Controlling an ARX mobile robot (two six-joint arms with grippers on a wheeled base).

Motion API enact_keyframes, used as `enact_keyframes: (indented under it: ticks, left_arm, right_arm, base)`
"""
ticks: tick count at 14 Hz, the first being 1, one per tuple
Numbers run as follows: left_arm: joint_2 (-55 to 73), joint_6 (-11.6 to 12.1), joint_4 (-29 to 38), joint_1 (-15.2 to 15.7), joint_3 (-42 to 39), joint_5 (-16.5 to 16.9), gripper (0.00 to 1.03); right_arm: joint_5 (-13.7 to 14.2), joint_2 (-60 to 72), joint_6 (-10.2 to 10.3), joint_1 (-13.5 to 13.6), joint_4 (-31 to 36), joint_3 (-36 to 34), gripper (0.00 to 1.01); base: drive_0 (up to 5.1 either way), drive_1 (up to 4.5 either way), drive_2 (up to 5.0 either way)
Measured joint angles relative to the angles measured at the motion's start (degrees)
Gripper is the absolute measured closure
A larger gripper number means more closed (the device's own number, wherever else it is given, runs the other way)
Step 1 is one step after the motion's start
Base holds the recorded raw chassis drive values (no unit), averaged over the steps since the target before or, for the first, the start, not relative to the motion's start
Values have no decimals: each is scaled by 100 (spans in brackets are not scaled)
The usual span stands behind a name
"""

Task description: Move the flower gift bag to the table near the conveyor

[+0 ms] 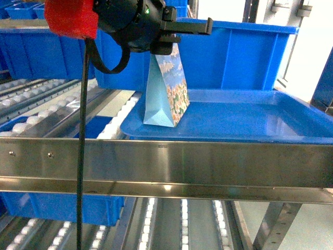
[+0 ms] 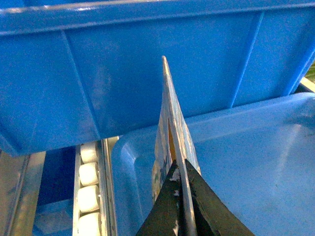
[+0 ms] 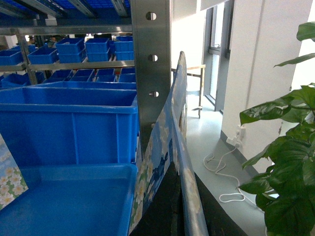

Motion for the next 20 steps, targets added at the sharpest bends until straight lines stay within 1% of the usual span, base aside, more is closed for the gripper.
enact_keyframes:
  ticks: [2, 4, 5, 6, 8, 9, 11, 12, 13, 14, 15, 16, 17, 18, 19, 20]
  left_arm:
    - [-181, -9, 227, 125, -122, -28, 101]
    - [-490, 4, 651, 238, -321, -85, 101]
    - [-686, 50, 833, 271, -433, -155, 101]
    - [-892, 168, 1073, 293, -557, -229, 101]
    - [-1346, 284, 1443, 398, -992, -260, 101]
    - [-1683, 343, 1867, 505, -1408, -227, 101]
    - [-2468, 356, 2081, 931, -2009, 28, 101]
    - [-2802, 413, 2354, 1121, -2302, 63, 101]
    - [-3200, 411, 2385, 1364, -2601, 175, 101]
    - [-3687, 407, 2374, 1681, -3071, 245, 101]
    - [-4087, 411, 2369, 1867, -3521, 310, 101]
    - [-4531, 404, 2146, 2000, -3877, 387, 101]
    - [-5084, 407, 1987, 2109, -4260, 387, 101]
    - [-5534, 413, 1829, 2146, -4533, 332, 101]
    - [-5886, 529, 1945, 2149, -4830, 186, 101]
    - [-6074, 772, 2063, 2149, -5016, 48, 101]
  right_arm:
    - [2, 0, 0, 0, 0, 0, 99]
    - [0, 0, 0, 0, 2, 0, 99]
    - [2, 0, 0, 0, 0, 0, 99]
    - [0, 0, 0, 0, 0, 0, 99]
    - [0, -2, 0, 0, 0, 0, 99]
    - [0, -2, 0, 0, 2, 0, 99]
    - [0, -2, 0, 0, 0, 0, 99]
    - [2, -2, 0, 0, 0, 0, 99]
    - [0, -2, 0, 0, 0, 0, 99]
    - [0, -2, 0, 0, 0, 0, 99]
    - [0, -2, 0, 0, 0, 0, 99]
    - [0, -2, 0, 0, 0, 0, 99]
    - [0, -2, 0, 0, 0, 0, 99]
    - [0, -2, 0, 0, 2, 0, 99]
    - [2, -2, 0, 0, 0, 0, 99]
    - [0, -2, 0, 0, 2, 0, 99]
  base:
    - [0, 0, 0]
    - [0, 0, 0]
    - [0, 0, 0]
    - [0, 0, 0]
    - [0, 0, 0]
    - [0, 0, 0]
    - [0, 0, 0]
    - [0, 0, 0]
    - [0, 0, 0]
    - [0, 0, 0]
    - [0, 0, 0]
    - [0, 0, 0]
    - [0, 0, 0]
    - [0, 0, 0]
    - [0, 0, 0]
    - [0, 0, 0]
